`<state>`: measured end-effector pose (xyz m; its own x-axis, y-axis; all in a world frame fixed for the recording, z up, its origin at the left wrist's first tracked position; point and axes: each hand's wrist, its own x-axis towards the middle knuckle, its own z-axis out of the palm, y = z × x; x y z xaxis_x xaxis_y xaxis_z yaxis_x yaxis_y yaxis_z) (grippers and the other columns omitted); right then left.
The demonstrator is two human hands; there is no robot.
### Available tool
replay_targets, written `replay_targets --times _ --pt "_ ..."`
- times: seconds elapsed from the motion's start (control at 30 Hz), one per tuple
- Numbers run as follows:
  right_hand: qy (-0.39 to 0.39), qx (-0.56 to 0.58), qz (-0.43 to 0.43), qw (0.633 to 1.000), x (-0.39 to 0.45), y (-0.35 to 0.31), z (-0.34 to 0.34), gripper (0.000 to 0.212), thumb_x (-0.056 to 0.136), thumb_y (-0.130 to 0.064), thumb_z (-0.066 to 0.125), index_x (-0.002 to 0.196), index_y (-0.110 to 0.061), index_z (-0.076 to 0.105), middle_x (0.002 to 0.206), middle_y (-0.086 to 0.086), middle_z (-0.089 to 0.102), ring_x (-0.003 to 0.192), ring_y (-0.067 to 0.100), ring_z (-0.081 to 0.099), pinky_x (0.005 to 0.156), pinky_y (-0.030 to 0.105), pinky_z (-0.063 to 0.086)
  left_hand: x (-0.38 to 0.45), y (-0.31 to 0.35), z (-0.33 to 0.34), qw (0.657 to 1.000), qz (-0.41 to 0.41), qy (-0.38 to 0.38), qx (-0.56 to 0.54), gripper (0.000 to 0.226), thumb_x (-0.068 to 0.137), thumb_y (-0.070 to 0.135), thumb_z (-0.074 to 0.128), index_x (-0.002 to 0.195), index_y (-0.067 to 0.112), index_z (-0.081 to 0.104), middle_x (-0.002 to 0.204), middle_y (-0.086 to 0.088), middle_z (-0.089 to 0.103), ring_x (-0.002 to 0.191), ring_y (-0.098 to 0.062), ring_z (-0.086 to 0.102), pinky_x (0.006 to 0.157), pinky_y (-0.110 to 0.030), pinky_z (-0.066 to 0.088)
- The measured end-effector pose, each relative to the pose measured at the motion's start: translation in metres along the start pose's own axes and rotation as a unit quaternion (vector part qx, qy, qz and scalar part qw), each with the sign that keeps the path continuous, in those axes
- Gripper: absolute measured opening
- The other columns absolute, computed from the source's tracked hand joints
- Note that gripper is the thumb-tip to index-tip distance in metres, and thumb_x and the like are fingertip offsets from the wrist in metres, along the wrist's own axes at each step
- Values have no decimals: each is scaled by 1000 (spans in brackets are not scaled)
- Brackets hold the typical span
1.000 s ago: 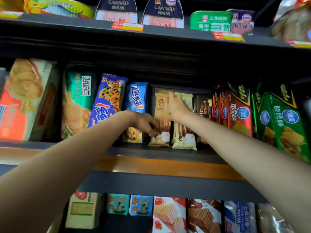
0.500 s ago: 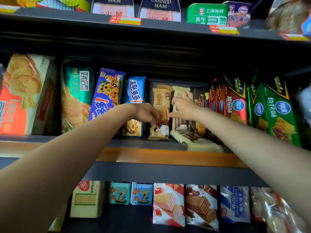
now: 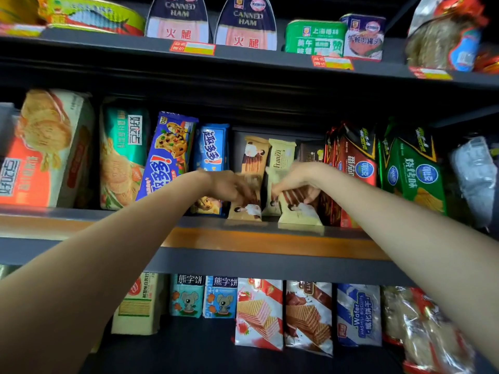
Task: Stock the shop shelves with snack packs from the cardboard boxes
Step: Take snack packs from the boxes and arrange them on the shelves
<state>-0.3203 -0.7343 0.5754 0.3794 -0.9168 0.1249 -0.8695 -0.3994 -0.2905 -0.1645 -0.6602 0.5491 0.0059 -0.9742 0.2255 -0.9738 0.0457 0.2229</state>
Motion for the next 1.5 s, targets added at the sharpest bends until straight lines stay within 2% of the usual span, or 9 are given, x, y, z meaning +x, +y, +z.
replay_targets --times 0.13,0.3,0.43,0.6,0.83,1.0,1.17,1.37,1.5 --pt "119 155 -35 980 22 4 9 108 81 -18 71 148 -13 -13 148 19 27 100 33 60 72 38 59 9 3 5 980 -44 -82 -177 57 87 12 63 137 23 38 143 -17 33 115 -29 50 65 -19 54" --pt "165 164 -28 972 45 0 17 113 79 -22 74 148 -18 -17 155 19 3 111 38 57 64 35 59 22 5 6 946 -110 -142 -270 82 83 13 67 147 22 17 147 -16 28 101 -25 58 69 -21 56" --pt "140 155 -16 978 56 -5 18 112 80 -19 73 148 -18 -15 156 18 -8 119 42 50 59 34 58 24 5 5 947 -112 -158 -257 74 84 11 65 144 19 22 108 -10 54 73 -15 55 55 -17 50" --pt "102 171 -32 980 58 0 15 110 80 -7 72 149 -19 -13 156 20 -4 112 38 57 64 33 58 17 9 5 944 -125 -163 -258 13 87 8 61 96 13 52 105 -9 48 102 -22 46 77 -24 45" --pt "99 109 -32 989 42 14 10 105 80 -7 70 150 -16 -9 156 19 -1 120 36 50 70 32 58 32 24 3 962 -186 -118 -162 42 86 34 63 118 8 55 131 -18 50 99 -22 57 63 -21 53" --pt "79 149 -46 985 38 22 10 101 80 -6 71 150 -14 -1 154 18 12 119 32 51 67 31 57 37 67 18 970 -194 -138 50 67 93 50 43 143 9 27 144 -16 36 120 -29 48 98 -32 41" --pt "82 125 -56 987 43 27 13 94 81 -7 70 150 -16 5 152 17 18 97 25 58 47 23 54 51 64 27 968 -161 -60 184 60 93 47 43 138 8 35 136 -13 44 113 -28 49 95 -31 40" --pt "81 120 -81 986 38 23 9 101 81 -18 72 151 -19 -1 157 12 2 122 32 48 56 25 57 56 27 21 933 -177 232 211 102 79 61 55 145 3 2 140 -14 29 128 -34 31 101 -45 35" --pt "149 35 -84 985 42 17 7 107 76 -18 76 149 -22 -2 153 17 -5 118 34 49 84 40 55 63 30 14 921 -132 288 227 106 83 60 50 144 -4 -8 145 -16 23 126 -31 38 101 -39 35"
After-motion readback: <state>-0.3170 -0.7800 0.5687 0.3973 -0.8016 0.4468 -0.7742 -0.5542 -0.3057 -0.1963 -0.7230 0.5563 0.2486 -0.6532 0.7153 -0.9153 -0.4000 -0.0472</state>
